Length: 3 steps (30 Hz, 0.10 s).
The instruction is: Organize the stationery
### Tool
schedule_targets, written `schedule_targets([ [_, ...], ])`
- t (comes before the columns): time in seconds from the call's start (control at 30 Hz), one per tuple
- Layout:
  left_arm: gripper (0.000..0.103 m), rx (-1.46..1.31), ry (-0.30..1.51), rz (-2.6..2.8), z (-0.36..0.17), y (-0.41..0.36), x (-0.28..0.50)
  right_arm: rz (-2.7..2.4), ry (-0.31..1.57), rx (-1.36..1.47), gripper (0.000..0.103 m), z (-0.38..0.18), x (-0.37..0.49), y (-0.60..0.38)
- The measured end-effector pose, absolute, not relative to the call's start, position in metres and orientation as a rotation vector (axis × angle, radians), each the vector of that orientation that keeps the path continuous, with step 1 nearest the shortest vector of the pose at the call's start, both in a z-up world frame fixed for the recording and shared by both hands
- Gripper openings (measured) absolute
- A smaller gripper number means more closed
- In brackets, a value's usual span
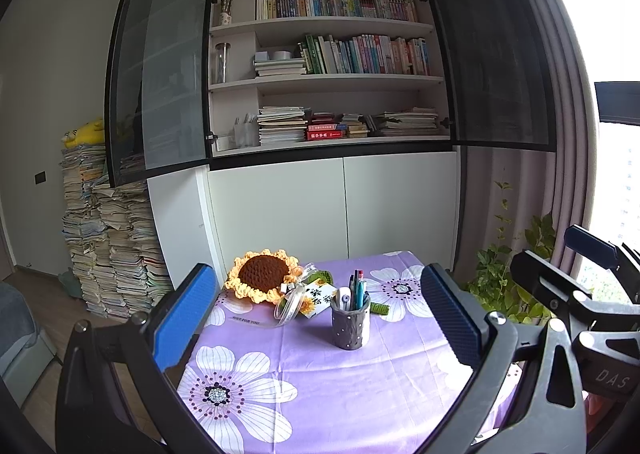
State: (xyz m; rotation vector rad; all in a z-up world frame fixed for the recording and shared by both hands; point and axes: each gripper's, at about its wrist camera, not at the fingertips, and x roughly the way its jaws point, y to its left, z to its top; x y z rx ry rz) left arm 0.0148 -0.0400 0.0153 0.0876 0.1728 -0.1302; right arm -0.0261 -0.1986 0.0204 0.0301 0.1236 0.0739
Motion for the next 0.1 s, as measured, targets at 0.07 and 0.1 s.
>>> schedule_targets([
  [0.07, 0.102, 0.09, 0.17, -0.128, 0.0157, -0.0401, 0.0145, 0.075, 0.123, 0.032, 0.09, 0.0206, -0.0265, -0.1984],
  [0.1, 0.102, 0.091, 0.168, -0.127, 0.0159, -0.0398, 0.0141, 0.075, 0.122, 0.033, 0.09, 0.0207, -0.0266, -0.1983],
])
